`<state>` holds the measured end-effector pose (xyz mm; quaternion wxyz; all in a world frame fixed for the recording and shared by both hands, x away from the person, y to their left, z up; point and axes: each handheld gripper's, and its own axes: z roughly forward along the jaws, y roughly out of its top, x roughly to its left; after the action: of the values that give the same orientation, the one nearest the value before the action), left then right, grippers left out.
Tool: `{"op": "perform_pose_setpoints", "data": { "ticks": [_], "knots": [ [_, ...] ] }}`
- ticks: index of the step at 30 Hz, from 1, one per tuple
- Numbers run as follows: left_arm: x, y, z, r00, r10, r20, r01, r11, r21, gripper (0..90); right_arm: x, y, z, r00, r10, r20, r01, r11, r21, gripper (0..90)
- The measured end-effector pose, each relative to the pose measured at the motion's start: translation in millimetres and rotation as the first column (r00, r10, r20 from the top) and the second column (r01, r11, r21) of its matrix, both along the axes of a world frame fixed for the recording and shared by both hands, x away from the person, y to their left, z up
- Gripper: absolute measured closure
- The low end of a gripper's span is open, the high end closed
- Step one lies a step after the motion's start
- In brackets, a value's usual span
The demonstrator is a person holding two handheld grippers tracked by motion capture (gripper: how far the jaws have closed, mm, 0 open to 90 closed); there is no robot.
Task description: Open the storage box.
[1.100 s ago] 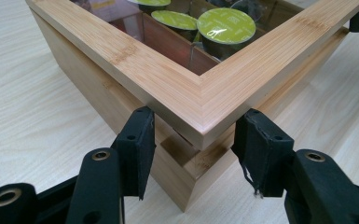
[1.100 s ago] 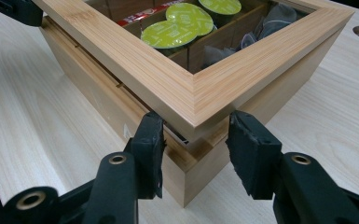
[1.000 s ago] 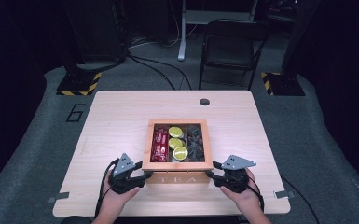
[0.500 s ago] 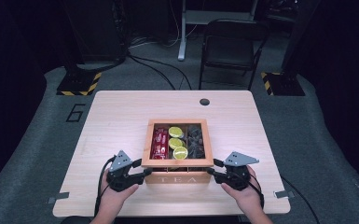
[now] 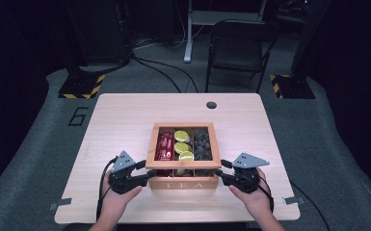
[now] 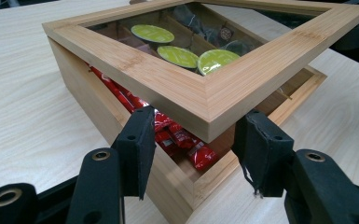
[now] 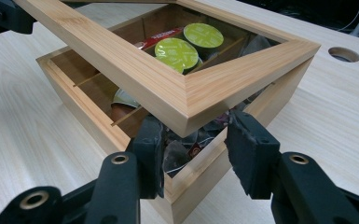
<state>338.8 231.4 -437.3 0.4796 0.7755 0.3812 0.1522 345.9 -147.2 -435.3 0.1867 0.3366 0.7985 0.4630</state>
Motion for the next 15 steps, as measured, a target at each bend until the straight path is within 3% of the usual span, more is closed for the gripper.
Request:
{"op": "perform_pose_setpoints", "data": {
  "ticks": [6, 9, 15],
  "knots": [
    [2.2, 1.5, 5.5, 1.0000, -0.002, 0.002, 0.002, 1.0000, 0.006, 48.4, 2.0, 0.0, 6.2, 0.9999, 0.006, 0.011, -0.006, 1.000, -0.001, 56.2],
    [3.2, 1.3, 7.3, 0.9999, 0.013, 0.004, -0.013, 0.9997, -0.018, 48.4, 3.7, 0.0, 9.9, 1.0000, 0.000, 0.008, 0.000, 1.000, 0.010, 55.8],
    [5.5, 1.7, 12.1, 0.9999, 0.010, -0.004, -0.010, 0.9999, -0.003, 48.3, 5.7, -0.5, 12.7, 1.0000, 0.002, 0.000, -0.002, 1.000, 0.017, 55.5]
  ]
}}
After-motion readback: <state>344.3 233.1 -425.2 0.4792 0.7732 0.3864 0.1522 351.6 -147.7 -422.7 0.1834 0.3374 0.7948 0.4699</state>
